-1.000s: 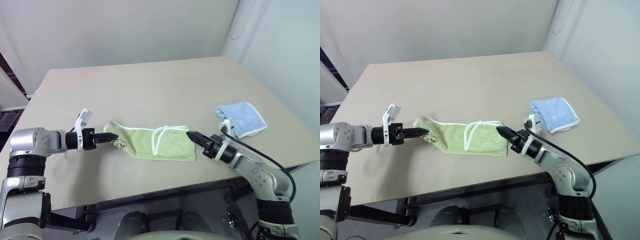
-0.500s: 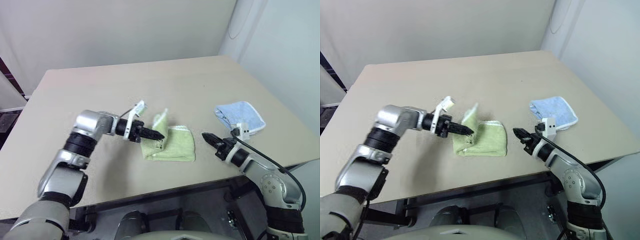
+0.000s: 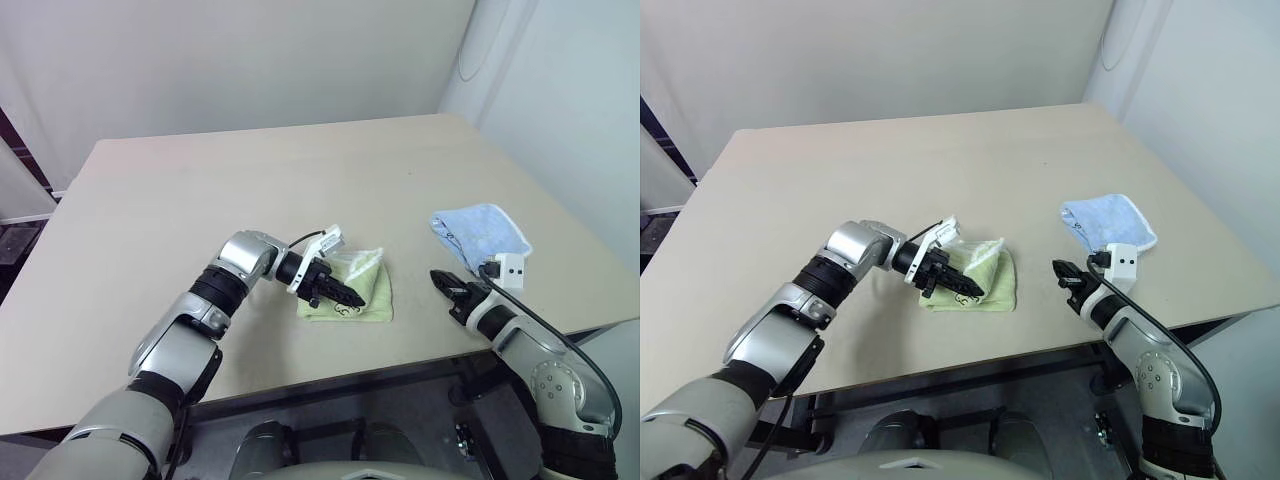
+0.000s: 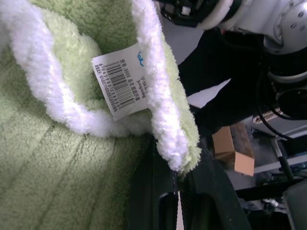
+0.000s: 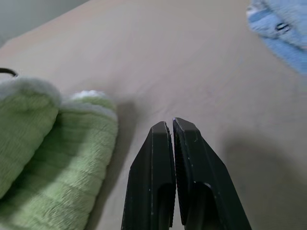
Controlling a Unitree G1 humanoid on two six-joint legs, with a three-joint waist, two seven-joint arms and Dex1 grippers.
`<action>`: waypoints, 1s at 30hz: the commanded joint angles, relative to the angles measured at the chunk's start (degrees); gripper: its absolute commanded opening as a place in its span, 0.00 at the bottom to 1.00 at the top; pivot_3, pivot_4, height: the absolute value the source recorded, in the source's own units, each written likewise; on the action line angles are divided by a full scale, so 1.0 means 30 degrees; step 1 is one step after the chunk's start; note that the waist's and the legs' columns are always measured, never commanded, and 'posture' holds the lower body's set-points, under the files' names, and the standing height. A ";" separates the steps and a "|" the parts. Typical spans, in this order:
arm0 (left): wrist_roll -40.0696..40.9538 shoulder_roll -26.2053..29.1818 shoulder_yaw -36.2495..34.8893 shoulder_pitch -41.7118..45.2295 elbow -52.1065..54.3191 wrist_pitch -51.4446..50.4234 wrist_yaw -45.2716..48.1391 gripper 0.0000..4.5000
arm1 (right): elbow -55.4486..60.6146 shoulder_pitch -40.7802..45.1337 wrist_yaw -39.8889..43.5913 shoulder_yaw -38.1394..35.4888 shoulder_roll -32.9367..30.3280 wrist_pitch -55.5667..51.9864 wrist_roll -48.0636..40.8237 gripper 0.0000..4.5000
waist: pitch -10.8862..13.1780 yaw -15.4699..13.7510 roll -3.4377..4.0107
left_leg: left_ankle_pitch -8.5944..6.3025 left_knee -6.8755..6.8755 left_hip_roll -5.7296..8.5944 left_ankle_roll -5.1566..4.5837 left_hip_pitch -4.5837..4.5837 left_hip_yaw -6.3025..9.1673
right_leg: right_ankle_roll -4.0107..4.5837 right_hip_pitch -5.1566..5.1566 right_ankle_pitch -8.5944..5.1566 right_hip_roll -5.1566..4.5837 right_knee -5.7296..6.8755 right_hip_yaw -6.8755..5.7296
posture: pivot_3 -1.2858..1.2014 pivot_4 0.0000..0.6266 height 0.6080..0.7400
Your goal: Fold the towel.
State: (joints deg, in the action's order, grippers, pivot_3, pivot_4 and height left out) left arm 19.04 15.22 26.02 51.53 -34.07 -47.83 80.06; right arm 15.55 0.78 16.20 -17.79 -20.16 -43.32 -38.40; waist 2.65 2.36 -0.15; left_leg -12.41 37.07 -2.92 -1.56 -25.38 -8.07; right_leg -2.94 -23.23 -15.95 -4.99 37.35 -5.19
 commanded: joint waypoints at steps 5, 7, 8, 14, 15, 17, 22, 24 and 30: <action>-0.0004 -0.0207 -0.0886 0.0228 0.0448 0.0896 0.0488 0.58 | 0.0126 0.0451 -0.0360 -0.0542 -0.0023 0.0460 0.0059 0.04 | 0.0002 -0.0009 0.0002 | 0.0012 -0.0002 0.0000 -0.0027 -0.0003 0.0002 | -0.0003 0.0018 -0.0001 0.0005 0.0000 0.0000 | 0.52 0.00 1.00; 0.0575 0.0006 -0.1219 0.0034 0.1328 0.0555 0.1017 0.74 | 0.0058 0.0510 -0.0292 -0.0525 -0.0025 0.0560 0.0051 0.04 | 0.0005 0.0004 0.0006 | 0.0014 -0.0005 -0.0001 -0.0029 -0.0003 0.0002 | -0.0004 0.0026 -0.0001 0.0010 0.0000 0.0000 | 0.52 0.00 1.00; 0.0890 0.0053 -0.1530 -0.0032 0.1658 0.0400 0.1143 0.80 | 0.0012 0.0556 -0.0229 -0.0549 0.0002 0.0638 -0.0008 0.04 | 0.0005 0.0005 0.0007 | 0.0013 -0.0006 -0.0001 -0.0028 -0.0004 0.0002 | -0.0003 0.0035 -0.0001 0.0012 0.0000 0.0000 | 0.52 0.00 1.00; 0.2329 0.0842 -0.3710 -0.0581 0.3432 0.0360 0.1167 0.80 | 0.0549 0.0971 0.0633 -0.1346 -0.0010 0.0619 -0.1685 0.04 | 0.0013 0.0021 0.0022 | 0.0018 -0.0004 -0.0003 -0.0035 -0.0002 0.0004 | -0.0005 0.0056 0.0000 0.0016 0.0008 0.0004 | 0.52 0.00 1.00; 0.2717 0.0860 -0.4655 -0.0569 0.3453 0.0493 0.0633 0.80 | 0.0973 0.1089 0.0977 -0.1464 -0.0133 0.0456 -0.2298 0.04 | 0.0018 0.0019 0.0028 | 0.0020 -0.0001 -0.0002 -0.0037 -0.0002 0.0008 | -0.0005 0.0058 0.0000 0.0017 0.0011 0.0003 | 0.52 0.00 1.00; 0.2196 0.1423 -0.5430 -0.1176 0.3783 0.2765 0.0042 0.80 | 0.2139 0.1451 0.1780 -0.1162 -0.0603 0.0196 -0.3151 0.02 | 0.0020 0.0059 0.0036 | 0.0023 0.0009 -0.0003 -0.0043 -0.0003 0.0010 | -0.0008 0.0056 0.0002 0.0015 0.0023 0.0007 | 0.52 0.00 1.00; 0.1974 0.2622 -0.6593 -0.2432 0.4401 0.4495 -0.0898 0.59 | 0.3393 0.2017 0.3450 0.0601 -0.1784 0.0168 -0.2992 0.00 | 0.0017 0.0010 0.0051 | 0.0025 0.0004 -0.0007 -0.0047 0.0016 0.0021 | -0.0010 0.0069 0.0000 0.0041 0.0025 0.0016 | 0.52 0.00 1.00; 0.1441 0.3067 -0.6468 -0.3033 0.4592 0.5679 -0.0950 0.45 | 0.3219 0.2638 0.3863 0.1226 -0.1920 0.0314 -0.2730 0.00 | 0.0018 0.0007 0.0048 | 0.0025 0.0010 -0.0012 -0.0046 0.0011 0.0025 | -0.0009 0.0067 0.0000 0.0053 0.0022 0.0013 | 0.52 0.00 1.00; 0.0937 0.2413 -0.6858 -0.4061 0.4203 0.8046 -0.2547 0.00 | 0.1469 0.4773 0.5012 0.3620 -0.1817 0.0814 -0.1294 0.00 | 0.0016 -0.0149 0.0043 | 0.0007 0.0049 -0.0002 -0.0025 0.0011 0.0024 | -0.0014 0.0017 0.0009 0.0023 0.0022 0.0005 | 0.52 0.00 1.00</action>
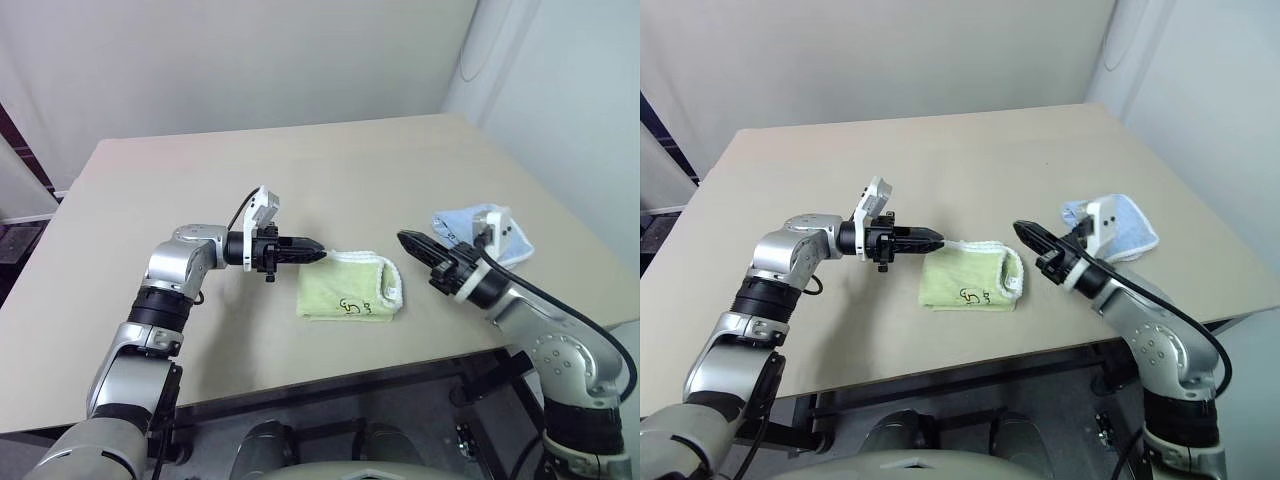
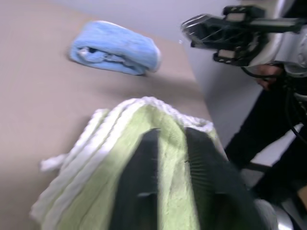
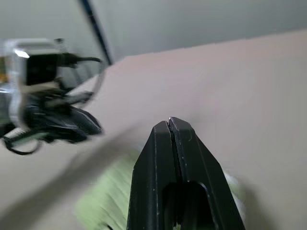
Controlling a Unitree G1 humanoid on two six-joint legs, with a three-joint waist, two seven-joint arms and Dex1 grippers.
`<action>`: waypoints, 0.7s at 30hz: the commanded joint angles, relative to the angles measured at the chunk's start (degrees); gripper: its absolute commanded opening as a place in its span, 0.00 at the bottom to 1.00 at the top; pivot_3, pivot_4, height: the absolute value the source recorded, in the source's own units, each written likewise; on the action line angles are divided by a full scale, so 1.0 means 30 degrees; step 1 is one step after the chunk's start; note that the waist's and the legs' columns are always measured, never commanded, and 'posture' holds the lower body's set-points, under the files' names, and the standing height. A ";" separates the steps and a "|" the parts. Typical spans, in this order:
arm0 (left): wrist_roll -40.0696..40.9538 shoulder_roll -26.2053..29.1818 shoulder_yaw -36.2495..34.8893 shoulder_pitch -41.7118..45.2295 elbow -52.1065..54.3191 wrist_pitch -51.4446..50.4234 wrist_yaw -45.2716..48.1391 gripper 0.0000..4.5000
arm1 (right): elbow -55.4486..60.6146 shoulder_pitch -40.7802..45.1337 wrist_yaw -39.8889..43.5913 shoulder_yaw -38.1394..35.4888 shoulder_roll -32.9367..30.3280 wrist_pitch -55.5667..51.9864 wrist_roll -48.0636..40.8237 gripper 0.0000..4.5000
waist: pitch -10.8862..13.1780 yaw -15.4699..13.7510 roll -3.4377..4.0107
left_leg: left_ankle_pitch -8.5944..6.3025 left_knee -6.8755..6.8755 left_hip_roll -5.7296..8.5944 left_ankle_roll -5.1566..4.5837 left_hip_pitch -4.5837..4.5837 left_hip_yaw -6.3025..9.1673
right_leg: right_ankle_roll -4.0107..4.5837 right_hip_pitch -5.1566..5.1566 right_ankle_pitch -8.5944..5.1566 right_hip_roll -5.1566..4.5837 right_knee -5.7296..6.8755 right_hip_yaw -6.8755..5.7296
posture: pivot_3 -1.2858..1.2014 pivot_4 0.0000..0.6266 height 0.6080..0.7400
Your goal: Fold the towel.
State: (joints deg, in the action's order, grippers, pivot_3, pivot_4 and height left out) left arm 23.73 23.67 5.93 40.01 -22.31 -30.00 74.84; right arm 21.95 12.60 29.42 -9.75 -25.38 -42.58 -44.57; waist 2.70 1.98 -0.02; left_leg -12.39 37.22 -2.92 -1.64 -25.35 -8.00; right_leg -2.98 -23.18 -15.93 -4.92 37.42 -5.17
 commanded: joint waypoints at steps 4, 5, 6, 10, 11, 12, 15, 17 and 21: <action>-0.1015 -0.2212 -0.0249 -0.0905 -0.1291 0.4880 -0.1732 0.00 | -0.2937 0.1658 0.1778 0.2686 0.0158 0.0347 0.1655 0.00 | -0.0004 -0.0272 -0.0004 | -0.0002 0.0006 0.0013 -0.0010 0.0000 -0.0004 | -0.0007 0.0011 0.0007 -0.0018 -0.0003 -0.0003 | 0.52 0.00 1.00; -0.1143 -0.2547 -0.0049 -0.1203 -0.1717 0.5415 -0.1497 0.00 | -0.3548 0.1683 0.2123 0.3120 0.0180 0.0344 0.1901 0.00 | -0.0006 -0.0340 -0.0006 | -0.0001 0.0008 0.0013 -0.0019 -0.0001 -0.0009 | -0.0008 0.0009 0.0008 -0.0017 -0.0001 -0.0003 | 0.52 0.00 1.00; -0.1517 -0.2787 0.0335 -0.1566 -0.2140 0.6259 -0.1170 0.00 | -0.4340 0.1683 0.2341 0.3672 0.0183 0.0573 0.2494 0.00 | -0.0006 -0.0357 -0.0006 | 0.0004 0.0006 0.0013 -0.0029 -0.0001 -0.0009 | -0.0008 0.0009 0.0008 -0.0013 -0.0003 -0.0005 | 0.52 0.00 1.00; -0.2009 -0.3919 0.0623 -0.2136 -0.4339 0.9039 -0.0277 0.00 | -0.7536 0.1757 0.2878 0.4668 0.0737 0.1908 0.4214 0.00 | -0.0006 -0.0389 -0.0006 | 0.0020 0.0004 0.0004 -0.0059 -0.0017 -0.0016 | -0.0012 0.0030 0.0010 0.0041 0.0009 -0.0019 | 0.52 0.00 1.00; -0.2185 -0.4088 0.0636 -0.2095 -0.5126 0.9532 -0.0134 0.00 | -0.8338 0.1779 0.2925 0.4664 0.0925 0.2205 0.4521 0.00 | -0.0006 -0.0396 -0.0005 | 0.0020 0.0009 0.0002 -0.0059 -0.0028 -0.0016 | -0.0013 0.0023 0.0010 0.0045 0.0014 -0.0020 | 0.52 0.00 1.00; -0.2431 -0.4203 0.0691 -0.2032 -0.5873 0.9994 -0.0015 0.00 | -0.9053 0.1790 0.3002 0.4684 0.1069 0.2546 0.4865 0.00 | -0.0006 -0.0388 -0.0005 | 0.0020 0.0016 0.0002 -0.0058 -0.0032 -0.0016 | -0.0014 0.0017 0.0011 0.0044 0.0024 -0.0019 | 0.52 0.00 1.00; -0.3658 -0.4362 0.1248 -0.1999 -0.7901 1.2704 0.0617 0.00 | -1.0653 0.1534 0.3243 0.4904 0.1290 0.3705 0.6002 0.00 | -0.0013 -0.0367 -0.0002 | 0.0000 0.0031 -0.0003 -0.0026 0.0004 -0.0015 | -0.0013 0.0005 0.0011 0.0047 0.0024 -0.0024 | 0.52 0.00 1.00; -0.3734 -0.4669 0.0918 -0.1630 -0.8933 1.3533 0.0499 0.00 | -1.1028 0.1467 0.3467 0.4985 0.1330 0.4060 0.6395 0.00 | -0.0025 -0.0386 -0.0009 | -0.0007 0.0036 -0.0004 -0.0016 0.0015 -0.0015 | -0.0010 0.0015 0.0015 0.0044 0.0023 -0.0026 | 0.52 0.00 1.00; -0.3739 -0.4687 0.0603 -0.0851 -1.0037 1.4086 0.1218 0.00 | -1.0088 0.1348 0.3938 0.4618 0.1151 0.4125 0.6360 0.00 | -0.0037 -0.0393 -0.0017 | -0.0009 0.0056 0.0000 -0.0015 0.0015 -0.0013 | -0.0023 0.0020 0.0043 -0.0013 0.0023 -0.0038 | 0.52 0.00 1.00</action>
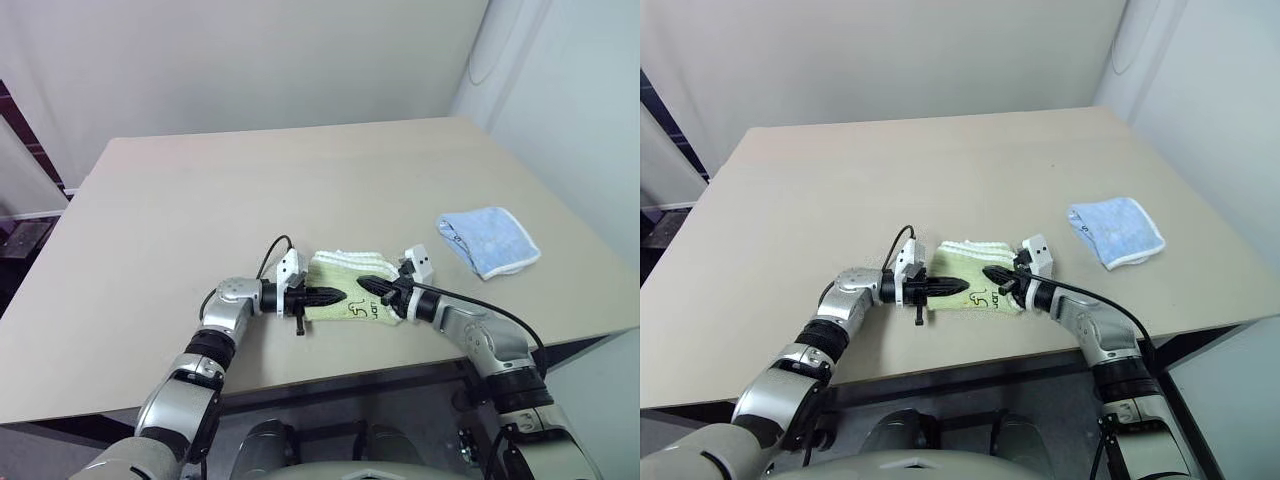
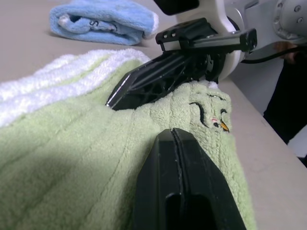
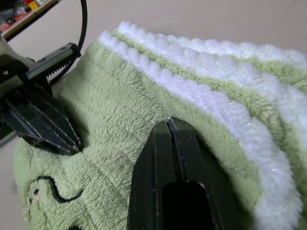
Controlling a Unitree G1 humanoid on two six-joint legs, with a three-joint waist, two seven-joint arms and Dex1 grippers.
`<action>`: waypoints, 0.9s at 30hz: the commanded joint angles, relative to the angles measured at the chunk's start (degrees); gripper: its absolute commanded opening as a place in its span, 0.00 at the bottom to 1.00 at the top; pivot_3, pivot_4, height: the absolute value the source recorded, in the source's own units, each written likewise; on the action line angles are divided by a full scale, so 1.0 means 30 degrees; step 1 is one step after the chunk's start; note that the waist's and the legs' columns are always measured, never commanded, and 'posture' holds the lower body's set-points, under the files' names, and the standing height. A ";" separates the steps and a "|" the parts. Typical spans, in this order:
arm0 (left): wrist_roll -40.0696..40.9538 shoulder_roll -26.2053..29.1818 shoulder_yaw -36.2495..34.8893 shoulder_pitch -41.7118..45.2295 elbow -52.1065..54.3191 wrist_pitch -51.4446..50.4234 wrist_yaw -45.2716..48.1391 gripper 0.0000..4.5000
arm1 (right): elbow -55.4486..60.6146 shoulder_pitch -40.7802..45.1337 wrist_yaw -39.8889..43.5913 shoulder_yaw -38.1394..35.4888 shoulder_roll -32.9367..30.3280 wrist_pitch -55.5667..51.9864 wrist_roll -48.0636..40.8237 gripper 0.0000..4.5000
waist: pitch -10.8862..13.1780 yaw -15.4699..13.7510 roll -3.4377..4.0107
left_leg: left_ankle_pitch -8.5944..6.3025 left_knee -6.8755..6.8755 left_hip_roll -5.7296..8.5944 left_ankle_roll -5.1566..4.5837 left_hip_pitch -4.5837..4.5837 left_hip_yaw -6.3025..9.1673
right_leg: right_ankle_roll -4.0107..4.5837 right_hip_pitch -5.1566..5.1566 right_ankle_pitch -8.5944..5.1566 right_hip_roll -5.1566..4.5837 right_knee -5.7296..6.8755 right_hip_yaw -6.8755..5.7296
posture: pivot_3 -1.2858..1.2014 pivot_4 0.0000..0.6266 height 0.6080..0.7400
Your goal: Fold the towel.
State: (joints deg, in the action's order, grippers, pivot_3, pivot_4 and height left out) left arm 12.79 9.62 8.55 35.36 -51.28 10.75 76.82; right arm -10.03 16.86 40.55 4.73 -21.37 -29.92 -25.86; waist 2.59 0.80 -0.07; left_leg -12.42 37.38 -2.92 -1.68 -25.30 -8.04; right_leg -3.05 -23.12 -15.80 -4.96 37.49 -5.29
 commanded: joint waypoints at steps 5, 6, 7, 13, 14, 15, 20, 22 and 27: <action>0.1523 0.0799 -0.1658 0.1837 0.0795 -0.2325 0.1659 0.29 | 0.4807 -0.0150 0.0918 -0.2428 -0.0529 -0.2406 -0.3283 0.00 | 0.0012 0.0033 0.0011 | 0.0002 0.0005 -0.0001 -0.0003 -0.0032 0.0000 | -0.0001 -0.0033 0.0013 -0.0008 0.0001 -0.0008 | 0.52 0.00 1.00; 0.1831 0.1126 -0.1864 0.1911 0.1293 -0.3061 0.1966 0.36 | 0.5615 -0.0222 0.0874 -0.2853 -0.0536 -0.2913 -0.4026 0.00 | 0.0013 0.0055 0.0010 | 0.0003 0.0004 -0.0002 -0.0006 -0.0038 0.0001 | -0.0002 -0.0035 0.0013 -0.0006 0.0002 -0.0006 | 0.52 0.00 1.00; 0.2095 0.1628 -0.1986 0.1911 0.1907 -0.4071 0.2333 0.45 | 0.6310 -0.0294 0.0721 -0.3277 -0.0546 -0.3402 -0.4703 0.00 | 0.0012 0.0091 0.0009 | 0.0005 -0.0001 -0.0007 -0.0009 -0.0040 0.0002 | -0.0004 -0.0032 0.0013 0.0002 0.0002 -0.0006 | 0.52 0.00 1.00; 0.3580 0.4998 -0.3243 0.2530 0.3432 -1.1738 0.2261 0.93 | 0.7715 -0.0771 -0.0546 -0.4356 -0.0568 -0.5311 -0.6256 0.00 | 0.0012 0.0132 0.0009 | 0.0012 -0.0026 -0.0051 -0.0017 -0.0031 0.0025 | -0.0007 -0.0031 0.0010 0.0085 0.0000 -0.0001 | 0.52 0.00 1.00; 0.3714 0.5365 -0.3409 0.2767 0.3332 -1.2930 0.1908 0.99 | 0.7702 -0.0835 -0.0699 -0.4379 -0.0582 -0.5473 -0.6301 0.00 | 0.0015 0.0134 0.0007 | 0.0012 -0.0027 -0.0051 -0.0018 -0.0029 0.0032 | -0.0007 -0.0039 0.0009 0.0089 0.0000 -0.0002 | 0.52 0.00 1.00; 0.3817 0.5558 -0.3508 0.2893 0.3344 -1.3719 0.1650 1.00 | 0.7696 -0.0866 -0.0809 -0.4387 -0.0597 -0.5579 -0.6325 0.00 | 0.0017 0.0129 0.0010 | 0.0008 -0.0024 -0.0050 -0.0011 -0.0029 0.0038 | -0.0006 -0.0046 0.0008 0.0091 -0.0001 -0.0004 | 0.52 0.00 1.00; 0.2844 0.7137 -0.2213 0.3993 0.2226 -1.9290 0.1243 1.00 | 0.5874 -0.0434 -0.2422 -0.4901 -0.0200 -0.7395 -0.6724 0.00 | 0.0021 0.0086 0.0004 | 0.0002 -0.0005 -0.0007 -0.0003 -0.0031 0.0035 | -0.0002 -0.0029 0.0007 0.0056 -0.0024 -0.0004 | 0.52 0.00 1.00; 0.2553 0.7119 -0.1189 0.3835 0.2719 -2.0720 0.1335 1.00 | 0.5872 -0.0166 -0.2620 -0.5074 -0.0040 -0.7928 -0.7143 0.00 | 0.0022 0.0084 0.0006 | -0.0002 -0.0013 0.0010 -0.0001 -0.0030 0.0029 | -0.0001 -0.0028 0.0009 0.0001 -0.0035 -0.0001 | 0.52 0.00 1.00; 0.1870 0.6373 0.0452 0.3627 0.3050 -2.2284 0.0607 1.00 | 0.5750 0.0280 -0.3063 -0.5457 -0.0003 -0.8585 -0.7477 0.00 | 0.0023 0.0079 0.0007 | -0.0002 -0.0046 0.0008 -0.0001 -0.0037 0.0029 | 0.0004 -0.0051 0.0006 -0.0013 -0.0037 0.0019 | 0.52 0.00 1.00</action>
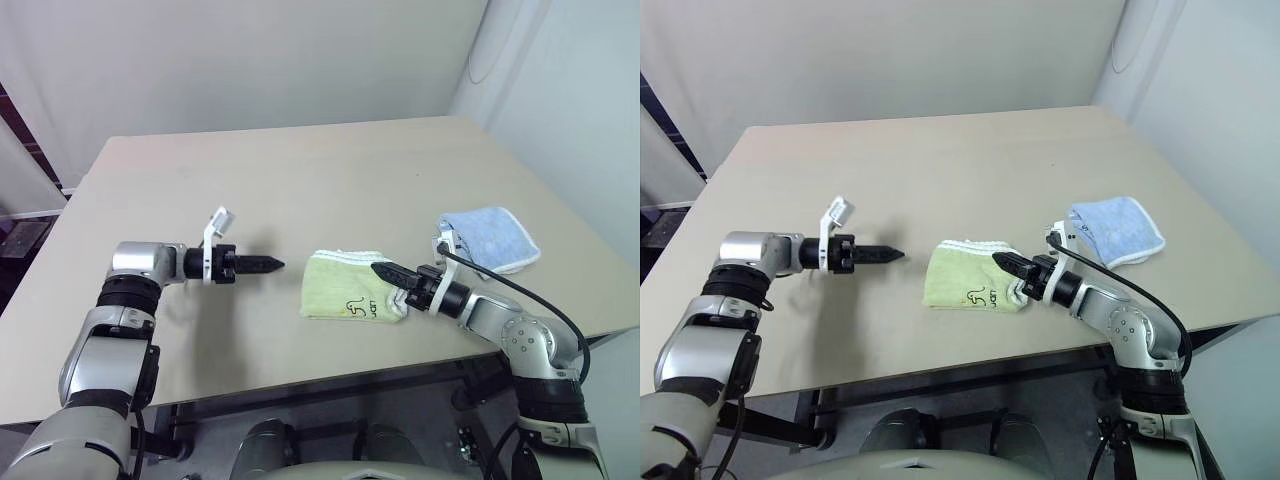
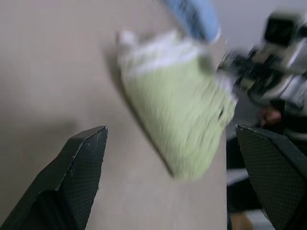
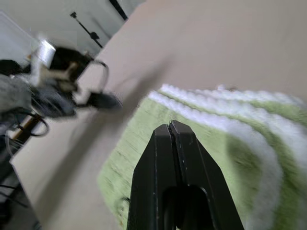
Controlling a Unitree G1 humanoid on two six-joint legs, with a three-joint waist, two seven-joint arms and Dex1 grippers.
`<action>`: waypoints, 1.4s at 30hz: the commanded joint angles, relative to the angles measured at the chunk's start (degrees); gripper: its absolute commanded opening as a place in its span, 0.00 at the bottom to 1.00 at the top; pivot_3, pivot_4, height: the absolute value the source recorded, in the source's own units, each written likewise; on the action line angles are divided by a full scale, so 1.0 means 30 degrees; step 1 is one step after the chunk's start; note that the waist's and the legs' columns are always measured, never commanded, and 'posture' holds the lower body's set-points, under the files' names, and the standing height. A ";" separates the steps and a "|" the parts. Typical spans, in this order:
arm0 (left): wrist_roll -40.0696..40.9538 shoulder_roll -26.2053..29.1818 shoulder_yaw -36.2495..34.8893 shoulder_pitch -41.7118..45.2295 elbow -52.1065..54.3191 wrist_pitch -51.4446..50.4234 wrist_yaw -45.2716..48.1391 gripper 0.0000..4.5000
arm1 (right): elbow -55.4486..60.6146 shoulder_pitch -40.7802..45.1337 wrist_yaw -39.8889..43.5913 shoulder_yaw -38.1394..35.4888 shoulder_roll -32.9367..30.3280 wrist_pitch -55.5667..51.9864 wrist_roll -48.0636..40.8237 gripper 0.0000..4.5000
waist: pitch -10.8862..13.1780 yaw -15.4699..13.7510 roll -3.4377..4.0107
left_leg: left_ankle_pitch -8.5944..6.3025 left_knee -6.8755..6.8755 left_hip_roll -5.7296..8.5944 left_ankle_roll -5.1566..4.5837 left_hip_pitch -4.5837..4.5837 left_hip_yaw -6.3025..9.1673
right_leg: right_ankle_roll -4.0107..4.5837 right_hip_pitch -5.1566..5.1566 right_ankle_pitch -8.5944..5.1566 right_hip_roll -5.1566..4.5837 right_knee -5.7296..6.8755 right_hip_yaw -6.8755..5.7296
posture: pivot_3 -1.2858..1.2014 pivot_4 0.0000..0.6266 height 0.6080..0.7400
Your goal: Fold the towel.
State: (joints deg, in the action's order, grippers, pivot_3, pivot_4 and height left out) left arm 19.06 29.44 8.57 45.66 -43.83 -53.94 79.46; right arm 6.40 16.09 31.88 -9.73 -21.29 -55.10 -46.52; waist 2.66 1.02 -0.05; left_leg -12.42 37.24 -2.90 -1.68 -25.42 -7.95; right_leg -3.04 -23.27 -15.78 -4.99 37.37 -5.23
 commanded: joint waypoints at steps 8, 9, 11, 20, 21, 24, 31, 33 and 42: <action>-0.0444 -0.2083 0.1267 0.0636 -0.0786 -0.2275 -0.0545 1.00 | 0.0671 0.0228 -0.0522 -0.1151 -0.0308 -0.0544 -0.0704 0.00 | -0.0005 -0.0133 0.0008 | -0.0001 -0.0020 0.0014 0.0001 0.0001 0.0000 | 0.0004 0.0002 -0.0002 -0.0030 -0.0022 0.0007 | 0.52 0.00 1.00; -0.0288 -0.2428 0.1039 0.0809 -0.1174 -0.2539 -0.0596 1.00 | 0.0669 0.0240 -0.0562 -0.1207 -0.0310 -0.0555 -0.0729 0.00 | -0.0007 -0.0146 0.0010 | -0.0003 -0.0020 0.0027 0.0000 0.0001 0.0001 | 0.0004 0.0010 -0.0002 -0.0043 -0.0033 0.0008 | 0.52 0.00 1.00; -0.0341 -0.3439 0.0862 0.1035 -0.2072 -0.2778 -0.1044 1.00 | 0.0670 0.0216 -0.0717 -0.1364 -0.0214 -0.0582 -0.0847 0.00 | -0.0009 -0.0186 0.0012 | -0.0010 -0.0020 0.0052 -0.0011 0.0002 0.0001 | 0.0003 0.0025 -0.0001 -0.0069 -0.0051 0.0006 | 0.52 0.00 1.00; -0.0302 -0.6312 0.0814 0.1384 -0.3168 -0.3805 -0.1472 1.00 | 0.0931 0.0008 -0.1315 -0.1560 -0.0372 -0.0603 -0.0994 0.00 | -0.0062 -0.0624 0.0085 | -0.0079 -0.0021 0.0189 -0.0124 -0.0018 -0.0009 | 0.0003 0.0071 -0.0002 -0.0212 -0.0139 -0.0006 | 0.52 0.00 1.00; -0.0347 -0.6535 0.0717 0.1450 -0.3306 -0.3749 -0.1703 1.00 | 0.0951 0.0003 -0.1387 -0.1582 -0.0374 -0.0607 -0.1001 0.00 | -0.0062 -0.0636 0.0086 | -0.0086 -0.0020 0.0205 -0.0135 -0.0020 -0.0008 | 0.0003 0.0074 -0.0002 -0.0226 -0.0140 -0.0006 | 0.52 0.00 1.00; -0.0277 -0.7253 0.0120 0.1746 -0.3887 -0.3857 -0.2361 1.00 | 0.1037 -0.0079 -0.1567 -0.1653 -0.0412 -0.0574 -0.0946 0.00 | -0.0065 -0.0663 0.0092 | -0.0104 -0.0021 0.0287 -0.0167 -0.0018 -0.0007 | -0.0005 0.0090 -0.0006 -0.0301 -0.0140 -0.0010 | 0.52 0.00 1.00; -0.0320 -0.8739 -0.0867 0.2452 -0.5067 -0.3333 -0.3135 1.00 | 0.1097 -0.0175 -0.1869 -0.1822 -0.0395 -0.0516 -0.0917 0.00 | -0.0081 -0.0676 0.0117 | -0.0172 -0.0016 0.0548 -0.0285 -0.0017 -0.0009 | -0.0015 0.0221 -0.0002 -0.0589 -0.0249 -0.0068 | 0.52 0.00 1.00; -0.0420 -0.9273 -0.0880 0.2509 -0.5116 -0.2967 -0.3254 1.00 | 0.1102 -0.0170 -0.2019 -0.1838 -0.0344 -0.0441 -0.0857 0.00 | -0.0089 -0.0679 0.0129 | -0.0208 -0.0033 0.0603 -0.0344 -0.0019 -0.0009 | -0.0166 0.0299 0.0084 -0.0619 -0.0406 -0.0068 | 0.52 0.00 1.00; -0.0813 -1.0114 -0.1632 0.2530 -0.5782 -0.1039 -0.4853 0.54 | 0.1098 -0.0304 -0.2605 -0.2312 -0.0319 -0.0242 -0.0992 0.00 | -0.0090 -0.0613 0.0129 | -0.0311 -0.0037 0.0838 -0.0515 -0.0194 -0.0051 | -0.0447 0.0289 0.0245 -0.0814 -0.0672 -0.0089 | 0.52 0.00 1.00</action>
State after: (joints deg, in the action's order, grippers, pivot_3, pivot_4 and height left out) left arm 17.48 0.41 3.14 53.82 -60.08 -57.57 65.76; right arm 7.16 14.99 24.30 -14.74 -22.01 -56.82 -48.49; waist 2.39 -0.82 0.34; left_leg -13.35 37.13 -0.38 -3.23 -26.02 -8.13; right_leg -4.42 -22.43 -15.02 -7.44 35.34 -5.50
